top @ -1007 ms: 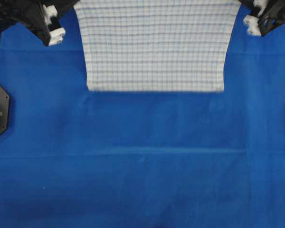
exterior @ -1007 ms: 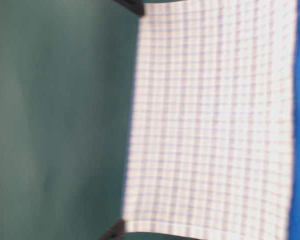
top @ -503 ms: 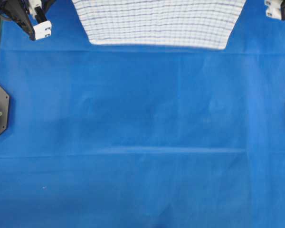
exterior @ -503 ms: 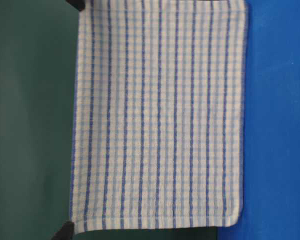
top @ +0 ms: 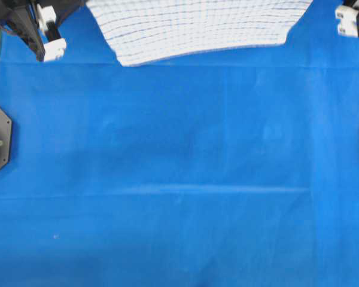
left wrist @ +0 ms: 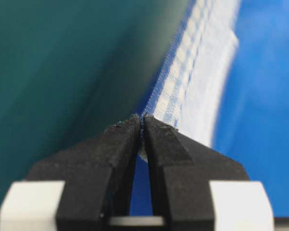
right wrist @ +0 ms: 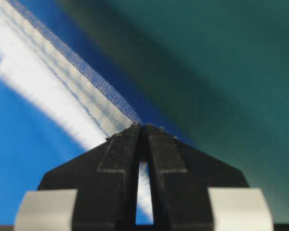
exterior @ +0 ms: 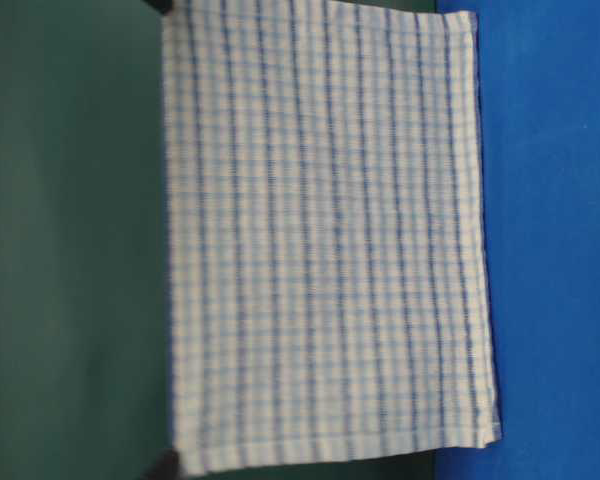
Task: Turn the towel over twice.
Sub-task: 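Swing the held edge forward and lay it down at the near side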
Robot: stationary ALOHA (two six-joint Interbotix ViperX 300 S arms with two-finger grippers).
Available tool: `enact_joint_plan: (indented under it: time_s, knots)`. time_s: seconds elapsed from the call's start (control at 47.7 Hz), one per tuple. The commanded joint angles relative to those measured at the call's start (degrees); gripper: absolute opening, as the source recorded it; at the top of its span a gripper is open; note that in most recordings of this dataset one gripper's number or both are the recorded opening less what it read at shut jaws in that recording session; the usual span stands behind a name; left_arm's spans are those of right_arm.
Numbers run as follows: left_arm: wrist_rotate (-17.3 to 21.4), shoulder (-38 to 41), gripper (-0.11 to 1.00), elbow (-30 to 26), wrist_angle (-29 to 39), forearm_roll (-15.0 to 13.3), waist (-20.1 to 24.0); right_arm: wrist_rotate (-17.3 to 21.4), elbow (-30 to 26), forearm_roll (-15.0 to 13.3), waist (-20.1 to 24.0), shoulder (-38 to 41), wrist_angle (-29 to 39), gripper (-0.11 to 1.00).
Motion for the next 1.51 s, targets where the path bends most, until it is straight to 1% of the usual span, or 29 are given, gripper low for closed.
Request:
enact_joint_plan:
  time_s: [0.0,0.105,0.147,0.315,0.42,0.503,0.587,0.65,0.818,0.965,1.091,1.238,1.343,1.489]
  knots:
    - [0.18,0.35,0.04,-0.79,4.13,-0.09,-2.81,1.93,1.05,0.62,3.6,-0.79,1.14,0.05]
    - [-0.53,1.93,0.04,-0.18,9.67,-0.09,-7.21,6.15,4.31,1.14,8.44,-1.14,1.67,0.05]
    - [-1.49,2.72,0.04,0.26,10.81,-0.09,-8.79,8.79,5.98,1.23,10.9,-1.14,1.67,0.05]
    - [-9.32,7.03,0.04,2.81,11.69,-0.09,-14.41,16.88,11.6,1.23,17.84,-0.35,1.32,0.05]
    - [-10.2,10.2,0.04,5.1,9.93,-0.18,-17.93,21.53,15.03,1.23,22.15,1.93,-0.18,0.05]
    - [-12.13,13.1,0.04,6.86,6.33,-0.44,-21.18,25.31,17.14,1.23,25.31,4.13,-2.02,0.05]
    - [-15.21,16.08,0.04,8.26,2.2,-0.44,-24.43,28.56,18.9,1.23,28.56,6.5,-4.39,0.05]
    - [-18.19,18.37,0.04,9.14,-0.26,-0.44,-27.07,30.85,19.95,1.23,31.2,8.61,-6.68,0.05]
    - [-24.87,22.24,0.04,9.93,-2.72,-0.44,-33.93,35.51,20.48,1.23,37.71,13.97,-11.69,0.05]
    - [-31.03,24.96,0.04,9.67,-3.96,-0.44,-39.9,38.06,18.9,1.23,42.98,18.9,-13.62,0.05]
    - [-34.28,26.54,0.04,9.4,-5.36,-0.44,-42.98,38.76,16.87,1.23,46.14,22.68,-13.62,0.05]
    - [-36.3,28.04,0.04,9.05,-6.5,-0.44,-45.62,38.85,15.56,1.23,48.52,24.61,-13.71,0.05]
    - [-36.74,28.74,0.04,8.79,-6.5,-0.44,-46.32,39.02,15.03,1.23,49.66,25.14,-13.8,0.05]
    - [-36.65,28.92,0.04,8.79,-6.5,-0.35,-46.41,39.02,14.77,1.23,49.92,25.58,-13.89,0.05]
